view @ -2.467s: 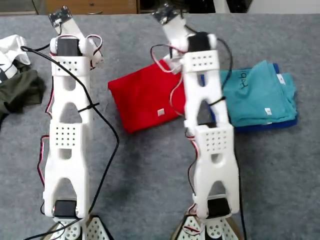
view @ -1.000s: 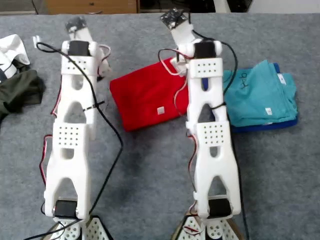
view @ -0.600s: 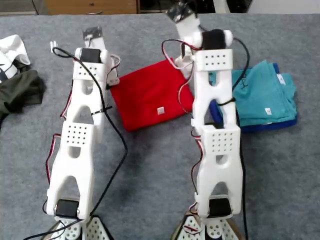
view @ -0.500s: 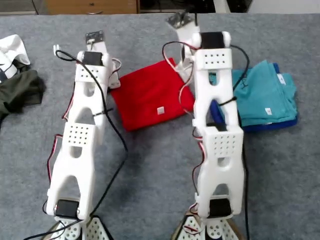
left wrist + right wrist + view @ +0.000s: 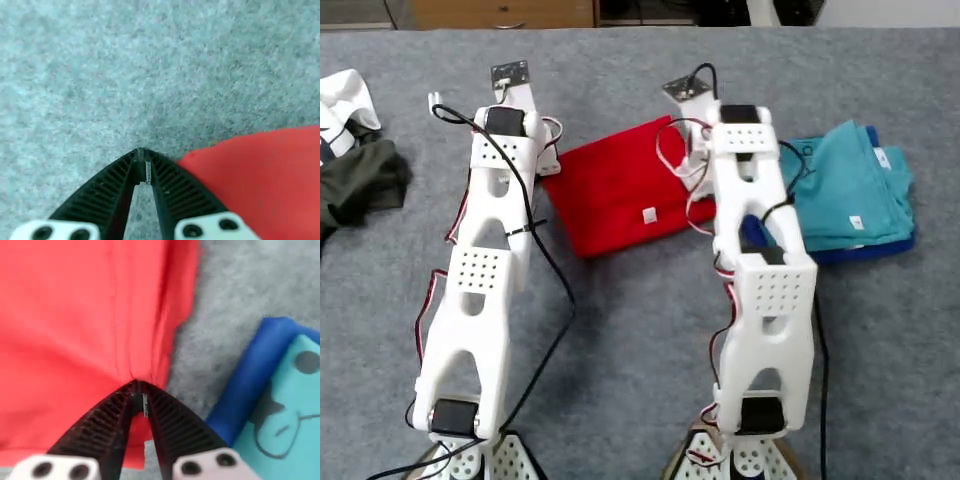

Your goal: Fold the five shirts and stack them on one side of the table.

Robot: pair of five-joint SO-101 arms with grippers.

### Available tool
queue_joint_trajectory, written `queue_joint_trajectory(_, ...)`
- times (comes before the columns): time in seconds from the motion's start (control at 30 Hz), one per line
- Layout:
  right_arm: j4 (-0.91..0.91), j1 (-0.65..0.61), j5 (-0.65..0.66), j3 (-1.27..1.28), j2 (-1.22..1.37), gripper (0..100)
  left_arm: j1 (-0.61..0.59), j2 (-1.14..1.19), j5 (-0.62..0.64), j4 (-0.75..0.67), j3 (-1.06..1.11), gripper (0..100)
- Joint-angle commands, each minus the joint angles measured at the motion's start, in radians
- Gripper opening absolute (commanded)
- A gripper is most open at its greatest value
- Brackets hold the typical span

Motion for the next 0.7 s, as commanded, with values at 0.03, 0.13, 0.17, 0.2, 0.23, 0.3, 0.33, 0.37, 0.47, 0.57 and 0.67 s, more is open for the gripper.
queue_joint_trajectory(0.03, -0.026, 0.010, 0.015, 0.005, -0.064, 0.2, -0.012, -0.007, -0.006, -0.041, -0.043, 2)
queue_joint_trajectory(0.13, -0.026, 0.005, 0.015, 0.005, -0.065, 0.2, -0.011, -0.007, -0.006, -0.044, -0.043, 2)
queue_joint_trajectory(0.17, -0.029, 0.005, 0.015, 0.005, -0.065, 0.2, -0.011, -0.007, -0.006, -0.044, -0.043, 2)
queue_joint_trajectory(0.2, -0.029, 0.007, 0.015, 0.005, -0.067, 0.2, -0.011, -0.007, -0.006, -0.044, -0.043, 2)
queue_joint_trajectory(0.23, -0.029, 0.008, 0.015, 0.005, -0.068, 0.2, -0.011, -0.007, -0.006, -0.044, -0.043, 2)
queue_joint_trajectory(0.3, -0.026, 0.012, 0.015, -0.001, -0.070, 0.2, -0.011, -0.008, -0.006, -0.044, -0.043, 2)
queue_joint_trajectory(0.33, -0.026, 0.012, 0.015, -0.002, -0.070, 0.2, -0.011, -0.008, -0.006, -0.044, -0.043, 2)
queue_joint_trajectory(0.37, -0.025, 0.013, 0.015, -0.004, -0.071, 0.2, -0.011, -0.008, -0.006, -0.044, -0.043, 2)
queue_joint_trajectory(0.47, -0.025, 0.013, 0.011, 0.001, -0.101, 0.2, -0.011, -0.010, -0.006, -0.044, -0.043, 2)
queue_joint_trajectory(0.57, -0.029, 0.013, 0.008, 0.008, -0.148, 0.2, -0.011, -0.010, -0.006, -0.046, -0.043, 2)
queue_joint_trajectory(0.67, -0.031, 0.012, -0.014, 0.021, -0.162, 0.2, -0.011, -0.007, -0.006, -0.057, -0.043, 2)
